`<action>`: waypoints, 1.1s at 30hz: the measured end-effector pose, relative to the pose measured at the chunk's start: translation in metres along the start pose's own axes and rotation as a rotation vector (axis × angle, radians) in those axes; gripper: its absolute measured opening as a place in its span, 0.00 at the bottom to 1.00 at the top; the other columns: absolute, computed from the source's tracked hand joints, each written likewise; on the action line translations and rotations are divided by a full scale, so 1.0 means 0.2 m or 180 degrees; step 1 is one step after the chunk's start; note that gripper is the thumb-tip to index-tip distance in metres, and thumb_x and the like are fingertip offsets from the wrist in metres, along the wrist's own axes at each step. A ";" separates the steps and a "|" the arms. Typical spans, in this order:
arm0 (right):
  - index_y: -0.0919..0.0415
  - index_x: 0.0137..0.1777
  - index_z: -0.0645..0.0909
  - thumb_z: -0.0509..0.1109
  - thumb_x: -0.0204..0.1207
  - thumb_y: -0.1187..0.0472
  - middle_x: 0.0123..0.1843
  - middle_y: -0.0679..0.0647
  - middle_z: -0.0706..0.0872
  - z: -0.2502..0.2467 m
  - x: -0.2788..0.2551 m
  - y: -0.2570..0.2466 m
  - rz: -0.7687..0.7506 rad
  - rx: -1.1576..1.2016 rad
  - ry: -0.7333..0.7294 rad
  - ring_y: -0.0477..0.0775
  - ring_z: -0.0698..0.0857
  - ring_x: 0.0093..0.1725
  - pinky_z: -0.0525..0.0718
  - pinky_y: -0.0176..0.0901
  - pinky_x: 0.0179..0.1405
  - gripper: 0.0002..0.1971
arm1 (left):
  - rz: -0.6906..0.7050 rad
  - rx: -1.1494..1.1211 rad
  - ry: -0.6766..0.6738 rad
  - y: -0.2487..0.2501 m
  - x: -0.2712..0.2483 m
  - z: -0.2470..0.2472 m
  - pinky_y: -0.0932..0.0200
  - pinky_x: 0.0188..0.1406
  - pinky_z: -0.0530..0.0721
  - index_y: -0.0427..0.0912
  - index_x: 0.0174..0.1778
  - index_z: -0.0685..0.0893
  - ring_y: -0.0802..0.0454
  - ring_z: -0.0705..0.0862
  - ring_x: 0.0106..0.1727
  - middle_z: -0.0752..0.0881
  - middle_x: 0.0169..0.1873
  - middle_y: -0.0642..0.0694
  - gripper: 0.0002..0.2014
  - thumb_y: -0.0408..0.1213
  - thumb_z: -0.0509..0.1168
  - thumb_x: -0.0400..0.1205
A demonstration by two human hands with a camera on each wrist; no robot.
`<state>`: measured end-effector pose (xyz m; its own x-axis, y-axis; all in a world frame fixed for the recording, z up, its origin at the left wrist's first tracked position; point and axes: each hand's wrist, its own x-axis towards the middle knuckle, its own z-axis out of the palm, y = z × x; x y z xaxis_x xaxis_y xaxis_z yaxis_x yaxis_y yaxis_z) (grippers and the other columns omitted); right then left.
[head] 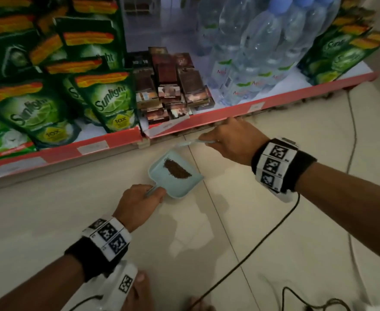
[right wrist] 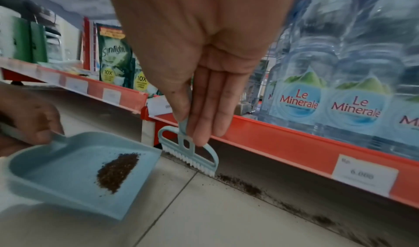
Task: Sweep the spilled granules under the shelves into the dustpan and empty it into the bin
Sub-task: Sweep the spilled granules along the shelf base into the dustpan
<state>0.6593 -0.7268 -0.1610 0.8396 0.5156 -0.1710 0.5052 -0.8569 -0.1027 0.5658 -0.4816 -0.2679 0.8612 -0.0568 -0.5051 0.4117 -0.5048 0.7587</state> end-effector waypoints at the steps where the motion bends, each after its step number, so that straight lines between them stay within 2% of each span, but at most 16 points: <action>1: 0.53 0.55 0.88 0.67 0.82 0.57 0.51 0.60 0.89 0.00 0.01 0.00 -0.0036 -0.0060 0.0019 0.67 0.87 0.52 0.82 0.48 0.44 0.09 | 0.0054 0.0021 0.0006 0.01 0.02 0.01 0.58 0.31 0.75 0.34 0.31 0.85 0.53 0.76 0.25 0.77 0.17 0.55 0.20 0.47 0.67 0.80; 3: 0.56 0.58 0.88 0.69 0.81 0.61 0.58 0.61 0.89 -0.01 0.03 0.01 -0.0101 0.0042 0.0144 0.66 0.86 0.58 0.81 0.44 0.49 0.10 | 0.0170 0.0092 0.0024 0.02 0.05 0.04 0.57 0.30 0.75 0.31 0.34 0.84 0.52 0.76 0.25 0.77 0.20 0.51 0.20 0.47 0.66 0.79; 5: 0.51 0.70 0.83 0.66 0.83 0.60 0.74 0.55 0.81 -0.01 0.04 0.03 -0.0056 0.0043 0.0199 0.60 0.79 0.73 0.81 0.49 0.67 0.17 | 0.0276 0.0150 0.0042 0.03 0.07 0.05 0.56 0.31 0.76 0.31 0.34 0.84 0.50 0.77 0.27 0.78 0.21 0.49 0.21 0.48 0.64 0.80; 6: 0.49 0.73 0.81 0.65 0.84 0.59 0.76 0.54 0.79 -0.01 0.04 0.03 0.0012 0.0027 0.0232 0.60 0.76 0.75 0.79 0.52 0.70 0.18 | 0.0310 0.0166 0.0041 0.03 0.08 0.06 0.56 0.31 0.76 0.31 0.35 0.84 0.50 0.77 0.27 0.79 0.22 0.48 0.21 0.48 0.64 0.81; 7: 0.49 0.73 0.81 0.64 0.85 0.58 0.75 0.55 0.81 -0.01 0.03 0.03 0.0101 0.0038 0.0261 0.61 0.78 0.73 0.80 0.52 0.68 0.18 | 0.0328 0.0160 0.0036 0.03 0.08 0.07 0.56 0.31 0.76 0.31 0.35 0.84 0.50 0.78 0.27 0.80 0.22 0.46 0.21 0.48 0.64 0.81; 8: 0.50 0.72 0.82 0.64 0.85 0.58 0.68 0.58 0.86 0.00 0.02 0.02 0.0191 0.0060 0.0260 0.63 0.84 0.66 0.83 0.51 0.60 0.17 | 0.0331 0.0121 0.0040 0.03 0.08 0.08 0.56 0.31 0.76 0.30 0.35 0.84 0.50 0.78 0.28 0.82 0.23 0.43 0.21 0.48 0.64 0.81; 10: 0.52 0.70 0.83 0.63 0.86 0.57 0.48 0.63 0.90 0.02 0.00 0.00 0.0317 0.0029 0.0096 0.67 0.88 0.47 0.81 0.49 0.42 0.16 | 0.0288 -0.0037 0.0053 0.04 0.07 0.10 0.57 0.31 0.76 0.29 0.36 0.84 0.50 0.77 0.28 0.82 0.24 0.43 0.21 0.47 0.64 0.80; 11: 0.51 0.71 0.82 0.61 0.86 0.56 0.43 0.63 0.89 0.04 -0.01 -0.01 0.0340 -0.0018 -0.0014 0.68 0.87 0.41 0.81 0.51 0.38 0.16 | 0.0256 -0.0129 0.0061 0.04 0.07 0.10 0.57 0.31 0.76 0.29 0.36 0.84 0.50 0.77 0.28 0.82 0.25 0.44 0.21 0.47 0.65 0.80; 14: 0.50 0.75 0.78 0.60 0.87 0.56 0.38 0.63 0.88 0.08 0.03 -0.02 0.0339 -0.0105 -0.0054 0.70 0.84 0.36 0.80 0.51 0.34 0.18 | 0.0159 -0.0304 0.0102 0.02 0.06 0.12 0.57 0.31 0.77 0.31 0.35 0.84 0.51 0.77 0.27 0.81 0.23 0.49 0.22 0.50 0.64 0.78; 17: 0.51 0.75 0.78 0.65 0.84 0.60 0.34 0.62 0.87 0.16 0.11 -0.03 0.0249 -0.0112 0.0171 0.70 0.84 0.30 0.77 0.49 0.29 0.19 | 0.0054 -0.0429 0.0217 -0.01 0.06 0.14 0.56 0.31 0.77 0.31 0.35 0.83 0.52 0.77 0.27 0.80 0.23 0.50 0.22 0.51 0.64 0.77; 20: 0.45 0.81 0.68 0.63 0.84 0.62 0.43 0.61 0.90 0.29 0.20 -0.02 0.0181 -0.0296 0.0141 0.70 0.87 0.37 0.81 0.53 0.32 0.27 | -0.0090 -0.0495 0.0366 -0.03 0.05 0.16 0.55 0.35 0.79 0.34 0.34 0.85 0.52 0.79 0.29 0.84 0.25 0.47 0.20 0.49 0.66 0.78; 22: 0.42 0.83 0.62 0.58 0.85 0.61 0.49 0.62 0.90 0.37 0.25 0.00 0.0320 -0.0263 0.0076 0.71 0.88 0.43 0.82 0.56 0.38 0.28 | -0.0185 -0.0528 0.0404 -0.04 0.02 0.18 0.55 0.33 0.78 0.38 0.31 0.86 0.53 0.79 0.28 0.83 0.21 0.53 0.18 0.49 0.66 0.78; 25: 0.45 0.82 0.65 0.56 0.86 0.61 0.56 0.63 0.88 0.44 0.31 0.02 0.0388 -0.0156 0.0192 0.71 0.88 0.49 0.87 0.60 0.43 0.25 | -0.0259 -0.0477 0.0475 -0.06 0.00 0.20 0.57 0.31 0.75 0.39 0.30 0.85 0.57 0.76 0.24 0.79 0.17 0.58 0.18 0.50 0.66 0.78; 27: 0.46 0.83 0.63 0.54 0.87 0.62 0.64 0.60 0.85 0.47 0.36 0.03 0.0210 -0.0212 0.0239 0.68 0.87 0.56 0.87 0.58 0.48 0.25 | -0.0341 -0.0443 0.0585 -0.07 -0.01 0.22 0.58 0.30 0.75 0.40 0.29 0.85 0.60 0.75 0.22 0.79 0.16 0.58 0.17 0.48 0.68 0.80; 29: 0.46 0.84 0.60 0.53 0.86 0.64 0.69 0.59 0.83 0.49 0.38 0.05 -0.0028 -0.0253 0.0139 0.67 0.86 0.60 0.87 0.58 0.54 0.27 | -0.0412 -0.0410 0.0701 -0.06 -0.02 0.23 0.57 0.30 0.75 0.43 0.28 0.85 0.58 0.76 0.24 0.79 0.16 0.59 0.17 0.49 0.68 0.79; 33: 0.41 0.84 0.61 0.57 0.82 0.67 0.70 0.63 0.82 0.41 0.30 0.18 -0.0294 -0.0151 0.0000 0.69 0.86 0.58 0.87 0.61 0.52 0.32 | -0.0540 -0.0507 0.0830 -0.03 -0.03 0.25 0.56 0.30 0.74 0.47 0.29 0.85 0.56 0.75 0.23 0.78 0.16 0.57 0.17 0.56 0.63 0.72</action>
<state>0.7121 -0.7260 -0.2547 0.7890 0.5924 -0.1629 0.5893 -0.8047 -0.0716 0.5430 -0.5219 -0.2893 0.8152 0.2488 -0.5230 0.5791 -0.3463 0.7380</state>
